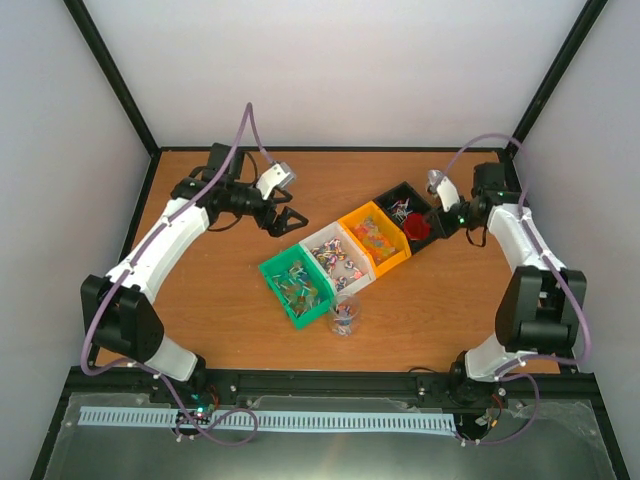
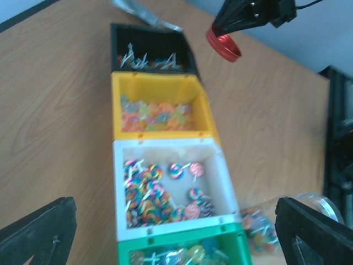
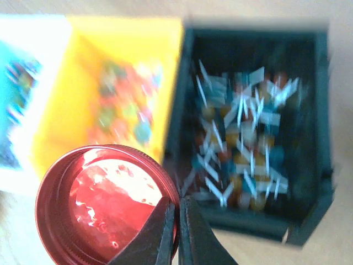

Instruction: Pack the candies

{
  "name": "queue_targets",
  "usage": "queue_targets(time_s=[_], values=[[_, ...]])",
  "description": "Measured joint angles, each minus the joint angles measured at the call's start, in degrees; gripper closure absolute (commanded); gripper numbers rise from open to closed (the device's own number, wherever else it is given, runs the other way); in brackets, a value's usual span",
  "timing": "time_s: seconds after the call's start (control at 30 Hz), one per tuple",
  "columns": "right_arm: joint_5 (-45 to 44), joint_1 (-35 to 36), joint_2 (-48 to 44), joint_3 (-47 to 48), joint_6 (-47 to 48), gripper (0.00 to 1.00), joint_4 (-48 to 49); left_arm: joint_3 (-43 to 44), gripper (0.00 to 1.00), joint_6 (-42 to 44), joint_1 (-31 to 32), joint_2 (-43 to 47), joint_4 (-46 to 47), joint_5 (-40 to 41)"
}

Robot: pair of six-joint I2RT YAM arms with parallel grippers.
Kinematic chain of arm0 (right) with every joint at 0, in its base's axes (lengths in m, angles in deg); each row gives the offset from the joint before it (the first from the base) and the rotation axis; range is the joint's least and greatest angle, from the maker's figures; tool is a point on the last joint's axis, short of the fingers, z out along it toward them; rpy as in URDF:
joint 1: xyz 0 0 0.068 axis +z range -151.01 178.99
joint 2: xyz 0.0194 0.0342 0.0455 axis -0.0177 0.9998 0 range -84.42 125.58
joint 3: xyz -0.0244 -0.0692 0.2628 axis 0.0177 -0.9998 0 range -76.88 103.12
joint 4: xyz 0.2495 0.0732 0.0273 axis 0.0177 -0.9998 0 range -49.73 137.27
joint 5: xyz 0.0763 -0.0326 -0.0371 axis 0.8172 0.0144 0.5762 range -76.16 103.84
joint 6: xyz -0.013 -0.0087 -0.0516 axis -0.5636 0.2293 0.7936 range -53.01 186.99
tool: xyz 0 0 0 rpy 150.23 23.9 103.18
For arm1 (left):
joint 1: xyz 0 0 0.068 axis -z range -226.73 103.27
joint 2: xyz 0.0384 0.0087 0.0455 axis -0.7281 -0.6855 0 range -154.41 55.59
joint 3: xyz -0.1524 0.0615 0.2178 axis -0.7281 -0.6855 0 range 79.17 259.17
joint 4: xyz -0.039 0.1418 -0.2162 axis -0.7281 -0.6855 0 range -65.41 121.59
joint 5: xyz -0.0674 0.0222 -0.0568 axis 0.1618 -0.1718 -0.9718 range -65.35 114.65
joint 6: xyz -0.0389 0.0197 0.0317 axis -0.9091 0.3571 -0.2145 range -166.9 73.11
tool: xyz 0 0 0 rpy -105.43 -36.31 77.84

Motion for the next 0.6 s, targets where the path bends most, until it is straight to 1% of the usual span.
queue_targets(time_s=[0.13, 0.2, 0.27, 0.33, 0.4, 0.47, 0.6], values=[[10.34, 1.16, -4.96, 5.05, -3.19, 0.97, 2.29, 4.02, 0.00, -5.40, -0.04, -0.92, -0.31, -7.04], [14.38, 2.47, -6.62, 7.43, -5.79, 0.97, 5.01, 6.93, 0.00, -9.01, -0.09, -1.84, 0.33, -11.26], [18.40, 3.82, -7.30, 9.64, -9.53, 0.97, 8.63, 8.33, 0.00, -13.81, -0.09, -2.25, 2.89, -15.56], [22.58, 5.33, -7.30, 11.50, -15.13, 0.97, 13.79, 7.78, 0.00, -20.81, -0.09, -2.03, 8.63, -19.23], [25.99, 7.32, -7.06, 12.52, -21.66, 0.97, 19.52, 4.46, 0.00, -28.39, -0.11, -0.57, 17.97, -20.68], [28.46, 10.14, -6.88, 12.92, -27.96, 0.97, 24.90, 2.54, 0.00, -33.81, -0.09, 0.50, 23.63, -20.68], [31.47, 16.17, -6.62, 13.03, -38.71, 0.97, 33.68, 2.25, 0.00, -40.70, -0.11, 0.57, 32.59, -19.02]])
